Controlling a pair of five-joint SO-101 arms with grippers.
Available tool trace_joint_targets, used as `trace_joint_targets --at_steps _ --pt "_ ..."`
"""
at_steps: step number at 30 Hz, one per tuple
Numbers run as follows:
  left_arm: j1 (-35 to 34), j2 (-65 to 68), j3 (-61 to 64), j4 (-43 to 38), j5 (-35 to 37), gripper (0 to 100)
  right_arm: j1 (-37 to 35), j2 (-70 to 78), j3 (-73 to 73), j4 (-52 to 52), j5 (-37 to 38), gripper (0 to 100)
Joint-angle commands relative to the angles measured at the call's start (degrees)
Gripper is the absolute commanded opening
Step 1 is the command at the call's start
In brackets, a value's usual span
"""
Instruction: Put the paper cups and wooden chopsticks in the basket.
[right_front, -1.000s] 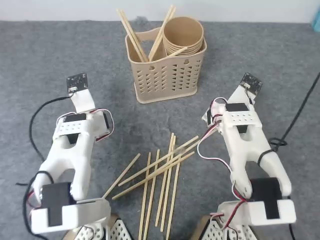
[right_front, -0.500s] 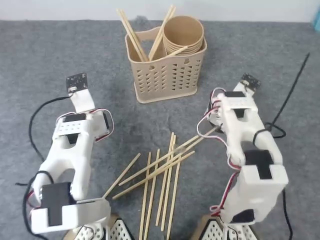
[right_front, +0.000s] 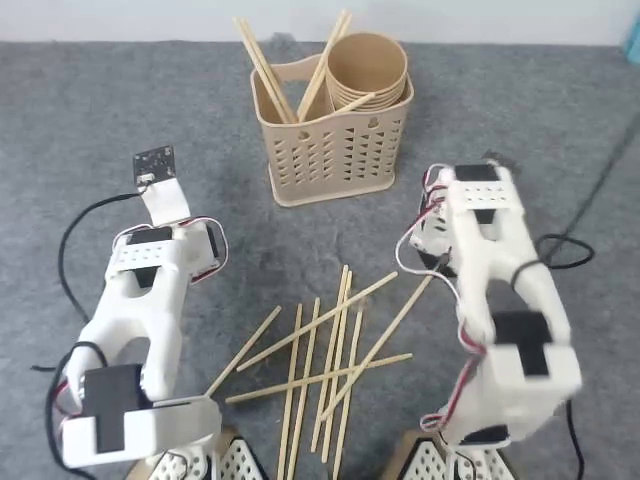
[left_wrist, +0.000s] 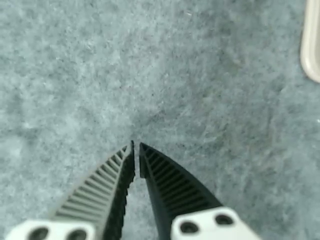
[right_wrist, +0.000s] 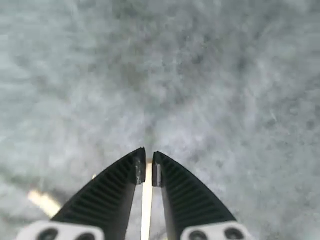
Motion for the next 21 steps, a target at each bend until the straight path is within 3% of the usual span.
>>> trace_joint_targets --at_steps 1,12,21 --pt "0.0 -0.2 -2.1 0.1 0.6 1 0.9 -14.5 -1.1 2.2 0.5 0.8" --pt "-0.4 -0.4 -2.5 -0.3 0.6 1 1.0 -45.7 -1.4 -16.3 0.8 0.8" --pt "-0.4 -0.4 -2.5 -0.3 0.6 1 -0.2 -55.3 -1.4 -31.8 0.9 0.8"
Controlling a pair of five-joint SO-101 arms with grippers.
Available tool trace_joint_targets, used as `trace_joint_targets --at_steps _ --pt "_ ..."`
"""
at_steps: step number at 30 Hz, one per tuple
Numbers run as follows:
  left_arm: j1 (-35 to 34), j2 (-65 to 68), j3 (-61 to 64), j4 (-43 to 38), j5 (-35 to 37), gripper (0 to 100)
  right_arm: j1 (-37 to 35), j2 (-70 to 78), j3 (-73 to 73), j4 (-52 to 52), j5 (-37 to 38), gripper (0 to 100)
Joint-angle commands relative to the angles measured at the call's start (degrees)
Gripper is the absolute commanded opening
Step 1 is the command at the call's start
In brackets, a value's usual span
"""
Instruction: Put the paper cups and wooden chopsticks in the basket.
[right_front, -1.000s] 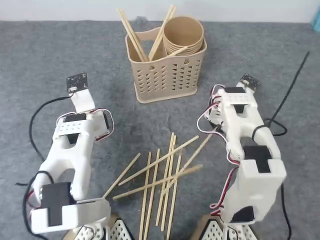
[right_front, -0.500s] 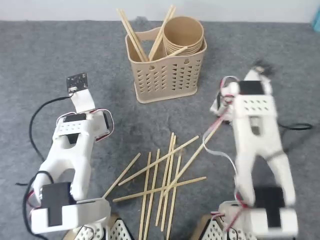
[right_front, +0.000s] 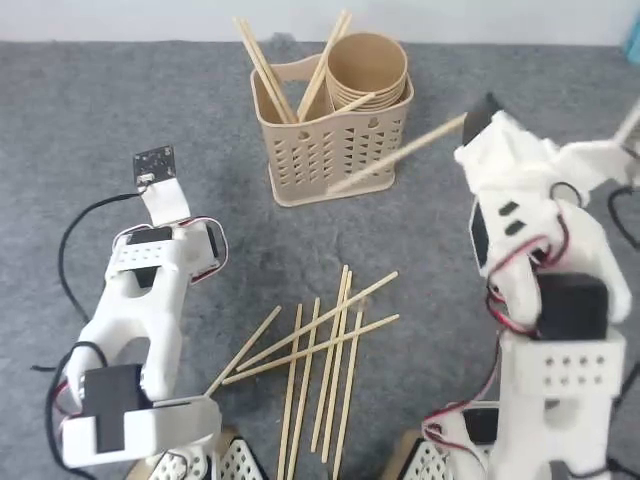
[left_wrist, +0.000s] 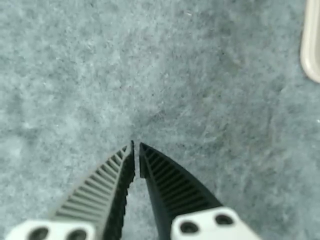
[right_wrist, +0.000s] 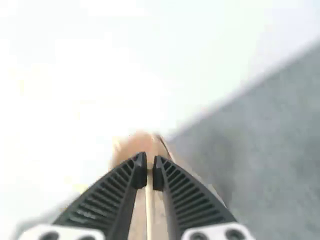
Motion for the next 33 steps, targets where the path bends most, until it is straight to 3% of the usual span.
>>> trace_joint_targets --at_steps 1,12,28,33 --pt "-0.4 -0.4 -2.5 -0.3 0.6 1 -1.5 -3.6 -1.5 -6.2 1.0 0.8" --pt "-0.4 -0.4 -2.5 -0.3 0.6 1 -8.0 3.5 -8.4 -22.6 2.8 0.8" --pt "-0.4 -0.4 -2.5 -0.3 0.6 1 -15.3 29.6 -13.0 -23.3 17.1 1.3" --pt "-0.4 -0.4 -2.5 -0.3 0.6 1 -18.2 29.6 -13.3 -18.9 16.6 19.5"
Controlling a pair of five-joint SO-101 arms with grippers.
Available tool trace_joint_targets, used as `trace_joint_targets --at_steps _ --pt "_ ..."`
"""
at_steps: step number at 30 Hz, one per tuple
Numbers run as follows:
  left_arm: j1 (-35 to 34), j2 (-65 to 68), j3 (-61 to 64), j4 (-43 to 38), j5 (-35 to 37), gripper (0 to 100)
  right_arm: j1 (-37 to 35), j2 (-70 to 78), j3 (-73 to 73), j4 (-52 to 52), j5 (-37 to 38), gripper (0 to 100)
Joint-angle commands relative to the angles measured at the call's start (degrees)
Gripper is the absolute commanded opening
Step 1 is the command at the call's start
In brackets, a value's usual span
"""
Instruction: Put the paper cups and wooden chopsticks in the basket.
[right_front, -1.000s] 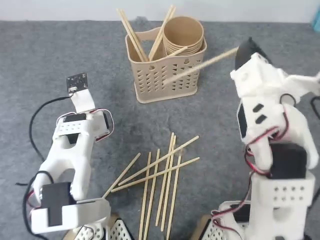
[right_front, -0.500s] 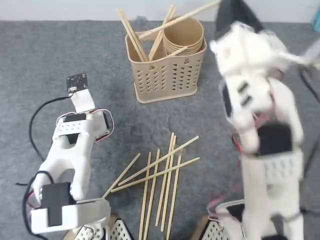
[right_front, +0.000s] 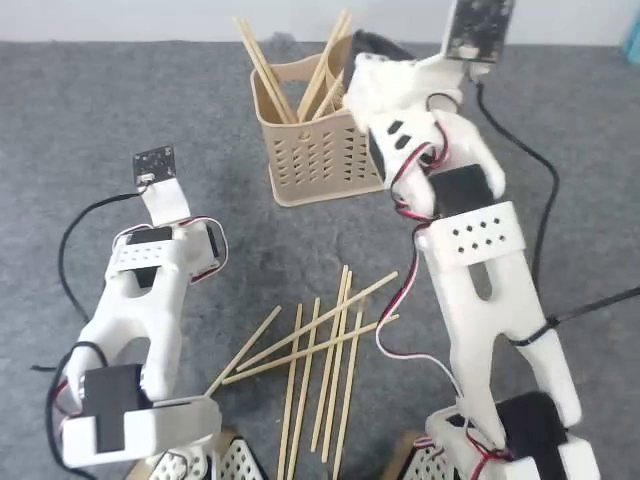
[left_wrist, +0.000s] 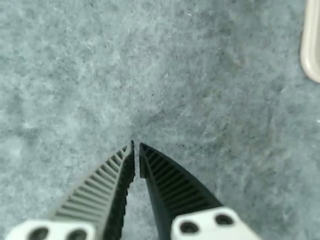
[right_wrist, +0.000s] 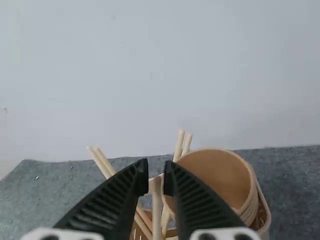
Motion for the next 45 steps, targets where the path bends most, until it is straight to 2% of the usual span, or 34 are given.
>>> trace_joint_targets --at_steps 1,3,9,15,19,23,28,34,39,45 --pt "-0.4 -0.4 -2.5 -0.3 0.6 1 -2.2 -2.1 -3.6 2.7 0.8 23.2" --pt "-0.4 -0.4 -2.5 -0.3 0.6 1 -2.8 -4.5 -3.6 4.5 0.8 25.8" --pt "-0.4 -0.4 -2.5 -0.3 0.6 1 -3.4 -15.0 -3.5 10.3 0.3 19.1" --pt "-0.4 -0.4 -2.5 -0.3 0.6 1 -3.2 -26.2 -2.3 27.4 -8.6 12.5" --pt "-0.4 -0.4 -2.5 -0.3 0.6 1 -3.0 -26.9 3.2 34.6 -9.1 10.9" --pt "-0.4 -0.3 -2.4 -0.1 0.5 1 -3.5 -25.9 13.2 37.1 -9.2 8.8" --pt "-0.4 -0.3 -2.4 0.0 0.5 1 -5.7 -22.1 27.5 34.9 -9.1 8.3" --pt "-0.4 -0.3 -2.4 0.0 0.5 1 -5.5 -16.0 39.8 21.2 -9.9 8.4" --pt "-0.4 -0.3 -2.4 0.0 0.5 1 -5.7 -8.6 45.3 11.2 -22.3 8.7" --pt "-0.4 -0.3 -2.4 0.0 0.4 1 -3.7 1.2 45.5 4.3 -23.9 8.8"
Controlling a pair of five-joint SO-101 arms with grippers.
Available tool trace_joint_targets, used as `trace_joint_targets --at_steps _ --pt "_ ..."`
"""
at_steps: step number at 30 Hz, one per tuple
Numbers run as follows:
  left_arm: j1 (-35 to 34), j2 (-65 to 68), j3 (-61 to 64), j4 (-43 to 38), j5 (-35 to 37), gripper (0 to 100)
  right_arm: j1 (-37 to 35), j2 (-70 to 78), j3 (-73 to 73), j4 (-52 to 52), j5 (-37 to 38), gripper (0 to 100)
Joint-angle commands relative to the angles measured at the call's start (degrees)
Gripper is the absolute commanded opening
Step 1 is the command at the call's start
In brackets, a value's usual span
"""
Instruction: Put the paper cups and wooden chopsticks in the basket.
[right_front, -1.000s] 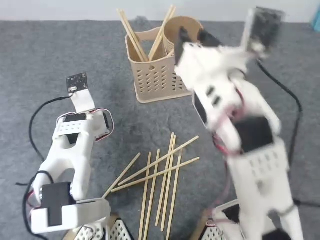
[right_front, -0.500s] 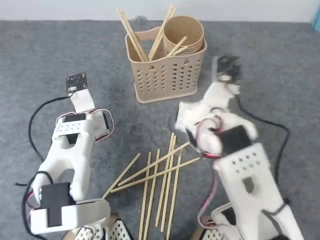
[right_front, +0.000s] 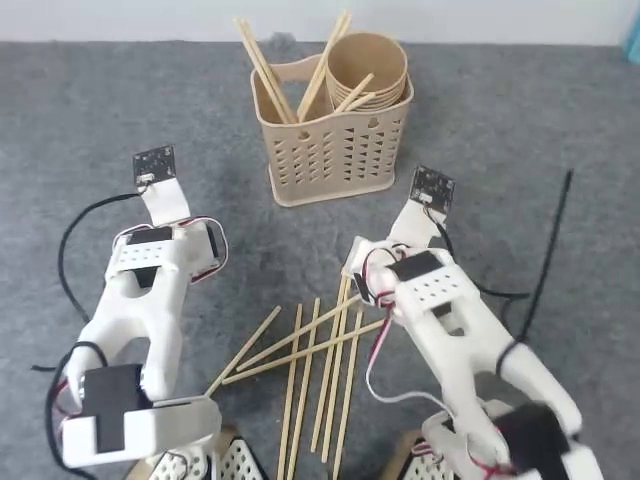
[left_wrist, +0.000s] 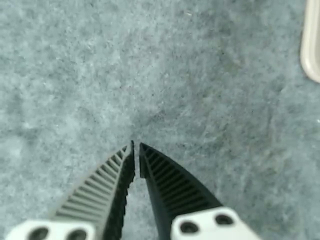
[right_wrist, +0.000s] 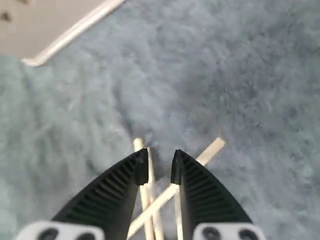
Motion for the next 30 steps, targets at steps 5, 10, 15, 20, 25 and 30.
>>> trace_joint_targets --at_steps 5,10,15,20,25,30 --pt "-0.3 -0.3 -2.4 0.0 0.4 1 2.9 6.1 -1.2 -4.3 -1.8 8.8" --pt "-0.3 -0.3 -2.4 0.0 0.4 1 3.0 5.8 -1.5 -2.9 -3.1 8.8" --pt "-0.3 -0.3 -2.4 0.0 0.4 1 2.9 0.4 -3.7 5.1 -3.1 8.8" --pt "-0.3 -0.3 -2.4 0.0 0.3 1 2.6 -8.2 -3.6 12.4 -1.0 8.8" --pt "-0.2 -0.3 -2.4 0.0 0.3 1 2.2 -7.0 -1.9 10.8 -0.2 8.8" --pt "-0.2 -0.3 -2.4 0.0 0.3 1 1.2 1.6 -1.3 4.8 -0.2 8.8"
